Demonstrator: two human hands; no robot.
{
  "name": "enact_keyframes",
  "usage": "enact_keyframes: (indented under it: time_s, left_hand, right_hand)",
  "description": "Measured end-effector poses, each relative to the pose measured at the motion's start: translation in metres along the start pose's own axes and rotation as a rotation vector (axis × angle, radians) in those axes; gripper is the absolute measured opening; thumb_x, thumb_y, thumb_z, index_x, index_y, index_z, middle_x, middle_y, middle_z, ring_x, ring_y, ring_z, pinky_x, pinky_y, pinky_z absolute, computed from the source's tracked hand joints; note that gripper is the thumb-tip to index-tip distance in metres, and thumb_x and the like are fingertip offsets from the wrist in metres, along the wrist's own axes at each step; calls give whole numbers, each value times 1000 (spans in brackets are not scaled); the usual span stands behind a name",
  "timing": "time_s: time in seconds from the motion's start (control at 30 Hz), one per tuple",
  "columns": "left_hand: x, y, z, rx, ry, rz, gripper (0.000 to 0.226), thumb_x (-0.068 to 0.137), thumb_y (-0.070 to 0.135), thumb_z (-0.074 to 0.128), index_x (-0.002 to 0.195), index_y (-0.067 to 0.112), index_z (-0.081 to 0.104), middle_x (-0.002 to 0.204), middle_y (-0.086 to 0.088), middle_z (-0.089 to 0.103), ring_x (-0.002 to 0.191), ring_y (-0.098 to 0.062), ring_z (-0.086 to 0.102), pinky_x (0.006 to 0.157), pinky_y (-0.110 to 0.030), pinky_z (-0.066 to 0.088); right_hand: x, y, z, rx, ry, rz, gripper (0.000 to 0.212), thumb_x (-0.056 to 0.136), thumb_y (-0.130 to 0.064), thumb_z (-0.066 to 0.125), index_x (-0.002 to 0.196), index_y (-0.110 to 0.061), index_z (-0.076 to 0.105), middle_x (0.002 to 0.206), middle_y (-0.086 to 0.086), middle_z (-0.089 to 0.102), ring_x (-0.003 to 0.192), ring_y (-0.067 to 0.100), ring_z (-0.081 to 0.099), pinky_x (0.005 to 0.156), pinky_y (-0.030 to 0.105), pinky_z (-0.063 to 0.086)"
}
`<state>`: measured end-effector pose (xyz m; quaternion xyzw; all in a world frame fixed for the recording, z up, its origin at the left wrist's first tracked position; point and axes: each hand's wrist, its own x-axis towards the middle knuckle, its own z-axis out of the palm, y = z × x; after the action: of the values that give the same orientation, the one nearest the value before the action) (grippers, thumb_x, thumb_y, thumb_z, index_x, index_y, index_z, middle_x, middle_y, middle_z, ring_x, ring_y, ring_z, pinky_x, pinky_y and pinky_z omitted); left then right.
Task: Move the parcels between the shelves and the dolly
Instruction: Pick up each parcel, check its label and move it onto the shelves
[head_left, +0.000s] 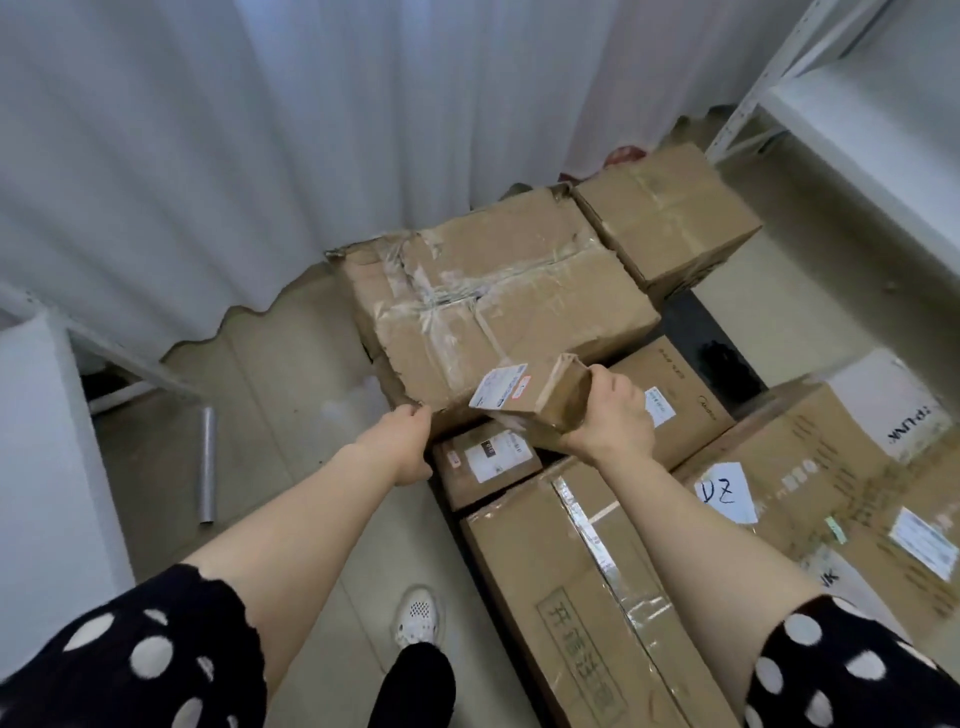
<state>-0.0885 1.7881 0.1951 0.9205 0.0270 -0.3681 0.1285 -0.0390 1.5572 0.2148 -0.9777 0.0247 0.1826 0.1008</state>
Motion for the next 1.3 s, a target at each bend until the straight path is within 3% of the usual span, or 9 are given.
enact_keyframes:
  time_s: [0.33, 0.6, 0.73, 0.8, 0.87, 0.93, 1.03, 1.13, 1.3]
  left_hand:
    - [68, -8, 23, 17, -117, 13, 62, 89, 25, 60, 142, 9, 32, 142, -12, 36, 128, -29, 44, 100, -35, 42]
    - [103, -8, 62, -195, -140, -129, 50, 96, 33, 51, 136, 5, 40, 137, -12, 49, 124, -27, 48, 98, -33, 40]
    - [123, -6, 91, -399, -182, -253, 34, 99, 38, 46, 100, 5, 54, 99, -9, 58, 95, -25, 57, 71, -28, 42]
    - [132, -2, 103, -528, -172, -342, 37, 98, 42, 47, 76, 12, 44, 73, -1, 41, 67, -14, 45, 58, -23, 33]
    - [141, -1, 115, -682, -197, -407, 45, 96, 46, 49, 107, 2, 53, 88, -9, 52, 79, -17, 52, 74, -29, 40]
    - [149, 2, 126, -847, -167, -465, 70, 94, 45, 53, 141, -3, 33, 136, -18, 47, 122, -30, 48, 98, -34, 38]
    - [167, 3, 141, -1122, -102, -465, 57, 93, 27, 60, 141, 6, 38, 142, -8, 46, 127, -26, 47, 94, -29, 39]
    - [181, 1, 152, -1141, -84, -500, 51, 92, 21, 62, 137, 7, 44, 137, -9, 51, 124, -27, 49, 94, -30, 40]
    - [195, -5, 167, -992, -102, -513, 49, 94, 19, 59, 138, 4, 42, 138, -13, 50, 126, -30, 48, 104, -36, 39]
  right_hand:
    - [66, 20, 33, -173, -50, 30, 86, 69, -19, 75, 141, -17, 28, 135, 8, 39, 128, 27, 36, 103, 38, 37]
    - [109, 24, 73, 245, -408, 97, 88, 70, -13, 73, 146, -19, 30, 132, 8, 46, 113, 25, 49, 89, 35, 48]
    - [127, 32, 101, 511, -529, 238, 91, 71, -5, 70, 150, -24, 28, 137, 4, 48, 114, 25, 52, 82, 31, 49]
    - [135, 35, 116, 584, -579, 306, 89, 73, -1, 68, 150, -22, 28, 127, 4, 53, 98, 23, 55, 73, 31, 50]
    - [141, 37, 130, 642, -635, 359, 87, 76, 3, 65, 150, -19, 26, 120, 5, 52, 89, 22, 53, 66, 31, 46]
    - [148, 39, 146, 678, -692, 406, 83, 77, 3, 62, 149, -19, 29, 123, 7, 51, 98, 27, 51, 79, 36, 46]
    - [159, 37, 171, 678, -756, 424, 55, 74, -1, 61, 127, -11, 53, 121, 15, 58, 107, 34, 55, 96, 46, 46]
    - [168, 36, 195, 678, -766, 464, 36, 74, -3, 56, 109, -7, 64, 115, 21, 61, 105, 40, 57, 98, 51, 45]
    - [180, 41, 230, 560, -676, 396, 39, 87, -6, 55, 126, -8, 57, 126, 16, 57, 116, 33, 52, 104, 46, 41]
